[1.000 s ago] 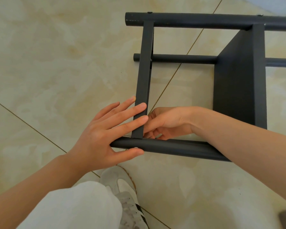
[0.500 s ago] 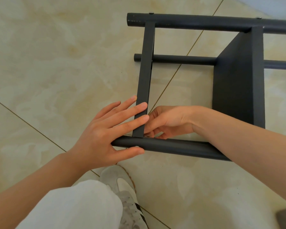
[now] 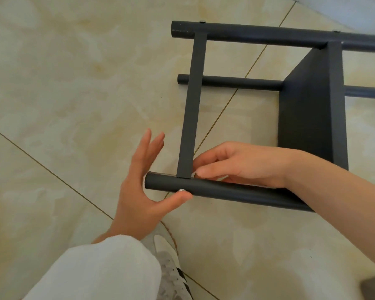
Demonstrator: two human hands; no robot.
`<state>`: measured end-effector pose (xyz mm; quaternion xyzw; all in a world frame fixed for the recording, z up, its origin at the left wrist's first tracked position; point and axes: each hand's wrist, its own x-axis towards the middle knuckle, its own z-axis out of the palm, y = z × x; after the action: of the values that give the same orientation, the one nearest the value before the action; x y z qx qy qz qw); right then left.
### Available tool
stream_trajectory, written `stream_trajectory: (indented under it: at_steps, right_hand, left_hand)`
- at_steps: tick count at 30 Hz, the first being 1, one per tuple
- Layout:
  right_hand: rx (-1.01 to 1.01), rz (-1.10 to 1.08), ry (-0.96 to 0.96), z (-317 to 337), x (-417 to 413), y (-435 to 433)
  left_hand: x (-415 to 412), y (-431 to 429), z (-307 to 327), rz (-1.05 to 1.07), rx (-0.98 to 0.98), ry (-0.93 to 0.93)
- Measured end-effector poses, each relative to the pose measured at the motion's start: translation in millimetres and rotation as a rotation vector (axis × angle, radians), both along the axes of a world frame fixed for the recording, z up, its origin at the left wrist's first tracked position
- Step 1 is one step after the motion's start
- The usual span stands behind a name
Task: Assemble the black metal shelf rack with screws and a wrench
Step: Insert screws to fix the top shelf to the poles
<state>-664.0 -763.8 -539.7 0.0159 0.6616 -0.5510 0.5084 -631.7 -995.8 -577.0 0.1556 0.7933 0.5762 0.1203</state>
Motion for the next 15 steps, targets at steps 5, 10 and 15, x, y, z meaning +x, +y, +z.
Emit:
stream_trajectory:
  at_steps: [5, 10, 15]
  right_hand:
    - [0.052, 0.062, 0.14, 19.4, 8.9, 6.4]
    - [0.108, 0.124, 0.254, 32.8, 9.2, 10.2]
    - [0.186, 0.17, 0.363, 40.9, 18.1, 10.3]
  left_hand:
    - [20.0, 16.8, -4.6, 0.048, 0.145, -0.354]
    - [22.4, 26.8, 1.8, 0.013, 0.123, -0.385]
    - [17.7, 31.5, 7.5, 0.007, 0.128, -0.365]
